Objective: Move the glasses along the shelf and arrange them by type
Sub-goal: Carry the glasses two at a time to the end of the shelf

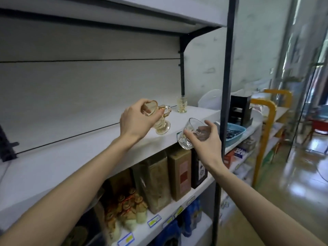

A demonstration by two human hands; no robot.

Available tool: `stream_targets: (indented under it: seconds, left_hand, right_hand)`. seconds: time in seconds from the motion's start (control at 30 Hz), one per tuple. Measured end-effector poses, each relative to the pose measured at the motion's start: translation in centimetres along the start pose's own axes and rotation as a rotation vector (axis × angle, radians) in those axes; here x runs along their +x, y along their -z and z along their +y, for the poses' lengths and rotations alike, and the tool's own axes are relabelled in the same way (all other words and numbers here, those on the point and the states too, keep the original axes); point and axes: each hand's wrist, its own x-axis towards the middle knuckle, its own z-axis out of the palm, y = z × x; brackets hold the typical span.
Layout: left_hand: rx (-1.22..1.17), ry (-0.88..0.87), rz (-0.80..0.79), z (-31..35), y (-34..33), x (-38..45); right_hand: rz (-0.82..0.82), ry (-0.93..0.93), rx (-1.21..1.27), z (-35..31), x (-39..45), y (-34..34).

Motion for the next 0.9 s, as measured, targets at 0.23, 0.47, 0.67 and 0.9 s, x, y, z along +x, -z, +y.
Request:
stream_targets:
  seconds: [0.23,0.47,0.67,0.9]
  left_hand:
    - [0.126,0.083,-0.131,0.5,-9.9,5.8]
    - [0.226,0.278,-0.142,0.4,-19.3,10.5]
    - [0.449,0.333,-0.099,0.2,-25.4,14.2]
    - [0.496,0.337,-0.113,0.6,-27.1,15.7]
  right_hand:
    - [-0.065,-0.030,-0.025,3.7,10.0,1.6]
    - [-0.161,0.041,-0.044,8.4,20.5,2.8]
    - [-0.278,0.079,-0.021,11.5,28.0,3.6]
    - [-0.370,0.127,0.005,13.4,31.0,2.6]
